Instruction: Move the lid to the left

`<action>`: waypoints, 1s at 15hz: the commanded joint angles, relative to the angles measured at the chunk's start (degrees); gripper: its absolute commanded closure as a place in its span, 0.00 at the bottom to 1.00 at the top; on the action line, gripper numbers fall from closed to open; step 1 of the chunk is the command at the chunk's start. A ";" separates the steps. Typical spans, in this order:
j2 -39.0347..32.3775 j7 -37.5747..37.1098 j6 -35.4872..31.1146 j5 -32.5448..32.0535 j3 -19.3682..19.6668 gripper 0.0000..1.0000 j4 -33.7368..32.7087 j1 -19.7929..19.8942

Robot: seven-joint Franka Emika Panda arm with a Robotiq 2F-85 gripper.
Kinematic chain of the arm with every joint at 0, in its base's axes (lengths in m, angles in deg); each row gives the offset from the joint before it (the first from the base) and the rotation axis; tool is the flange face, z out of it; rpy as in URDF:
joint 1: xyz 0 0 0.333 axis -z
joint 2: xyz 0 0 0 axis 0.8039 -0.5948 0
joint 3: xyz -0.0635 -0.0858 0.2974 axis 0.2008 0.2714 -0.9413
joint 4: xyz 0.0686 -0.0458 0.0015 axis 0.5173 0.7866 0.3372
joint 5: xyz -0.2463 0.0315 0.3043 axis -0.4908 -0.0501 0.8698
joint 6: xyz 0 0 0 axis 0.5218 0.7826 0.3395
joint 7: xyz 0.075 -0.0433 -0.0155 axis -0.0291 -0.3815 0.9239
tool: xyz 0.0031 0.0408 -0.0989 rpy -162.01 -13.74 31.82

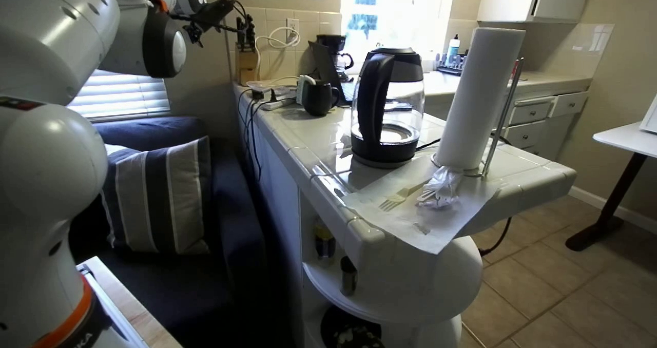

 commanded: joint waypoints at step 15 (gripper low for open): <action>5.85 -6.41 42.46 10.36 2.54 0.00 1.15 -2.50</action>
